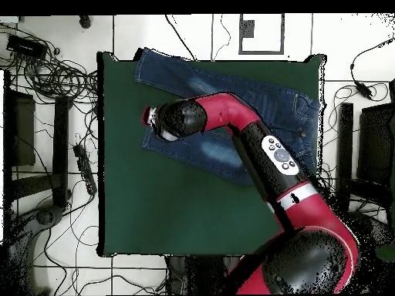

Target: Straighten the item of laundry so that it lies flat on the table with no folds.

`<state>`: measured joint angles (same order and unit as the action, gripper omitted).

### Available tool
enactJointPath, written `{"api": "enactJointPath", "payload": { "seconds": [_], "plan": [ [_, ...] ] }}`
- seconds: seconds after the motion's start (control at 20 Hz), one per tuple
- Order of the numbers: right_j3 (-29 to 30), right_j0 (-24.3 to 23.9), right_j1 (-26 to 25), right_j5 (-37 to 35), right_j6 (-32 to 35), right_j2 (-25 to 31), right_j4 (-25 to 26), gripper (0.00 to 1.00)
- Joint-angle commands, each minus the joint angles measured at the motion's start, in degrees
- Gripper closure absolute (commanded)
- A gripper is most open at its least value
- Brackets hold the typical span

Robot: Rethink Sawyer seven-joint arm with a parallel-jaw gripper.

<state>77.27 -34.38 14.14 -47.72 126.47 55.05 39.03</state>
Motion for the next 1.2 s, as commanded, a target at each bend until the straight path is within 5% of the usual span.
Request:
{"api": "enactJointPath", "payload": {
  "seconds": [0.05,0.3,0.75,1.2],
  "plan": [
    [3.1,2.5,4.2,-7.0,-7.0,-7.7,0.6,1.00],
    [1.2,5.3,2.1,-6.5,-5.6,-11.5,2.0,1.00],
    [-6.5,7.5,-5.9,-12.2,-10.2,-12.3,-2.9,1.00],
    [-7.3,8.0,-8.2,-12.9,-12.0,-12.6,-3.3,1.00]
  ]
}}
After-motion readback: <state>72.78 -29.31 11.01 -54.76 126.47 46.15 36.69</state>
